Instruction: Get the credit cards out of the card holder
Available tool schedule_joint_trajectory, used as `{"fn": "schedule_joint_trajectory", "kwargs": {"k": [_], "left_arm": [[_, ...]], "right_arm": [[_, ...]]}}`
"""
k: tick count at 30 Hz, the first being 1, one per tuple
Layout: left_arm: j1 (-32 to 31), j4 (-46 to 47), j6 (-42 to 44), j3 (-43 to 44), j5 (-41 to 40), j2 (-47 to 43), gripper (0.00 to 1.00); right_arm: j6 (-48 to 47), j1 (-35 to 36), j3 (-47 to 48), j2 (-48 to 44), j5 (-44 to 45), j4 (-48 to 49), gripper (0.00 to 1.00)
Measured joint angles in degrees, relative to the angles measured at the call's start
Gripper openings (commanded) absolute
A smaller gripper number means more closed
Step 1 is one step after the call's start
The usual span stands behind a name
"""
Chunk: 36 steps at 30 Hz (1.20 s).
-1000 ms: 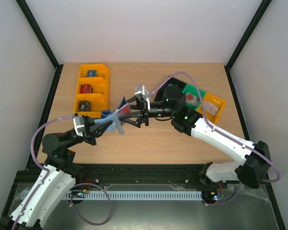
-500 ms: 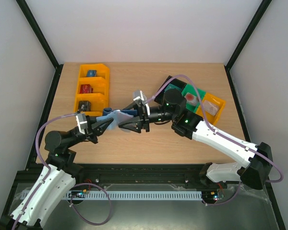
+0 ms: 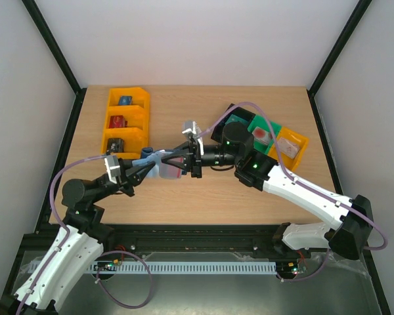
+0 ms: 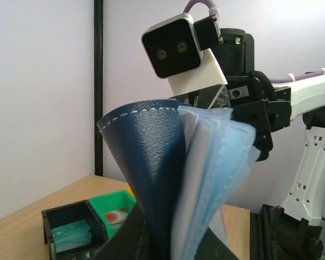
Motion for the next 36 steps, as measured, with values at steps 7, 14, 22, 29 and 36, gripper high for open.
{"fn": "schedule_joint_trajectory", "kwargs": {"k": [7,14,22,29,36], "left_arm": [[0.26,-4.09,5.62,-0.63,-4.48,-0.28,0.73],[-0.5,-6.62,11.93,-1.07,-5.64,0.68,0.8],[-1.79,-7.87,14.01,-1.16,-4.02,1.29,0.52],[-1.68,-8.59,12.81,-1.16,-0.92,0.92,0.02],[-0.37,-8.41,6.45,-1.16,-0.37,0.15,0.02]], "right_arm": [[3.41,0.22,0.02,0.09,5.79,-0.98,0.02],[5.6,1.73,0.2,1.95,8.85,-0.9,0.02],[5.53,2.97,1.2,3.61,10.36,-1.4,0.02],[3.93,2.89,1.33,3.56,10.88,-2.73,0.32],[-1.6,2.36,-0.17,-2.84,12.22,-6.29,0.67]]}}
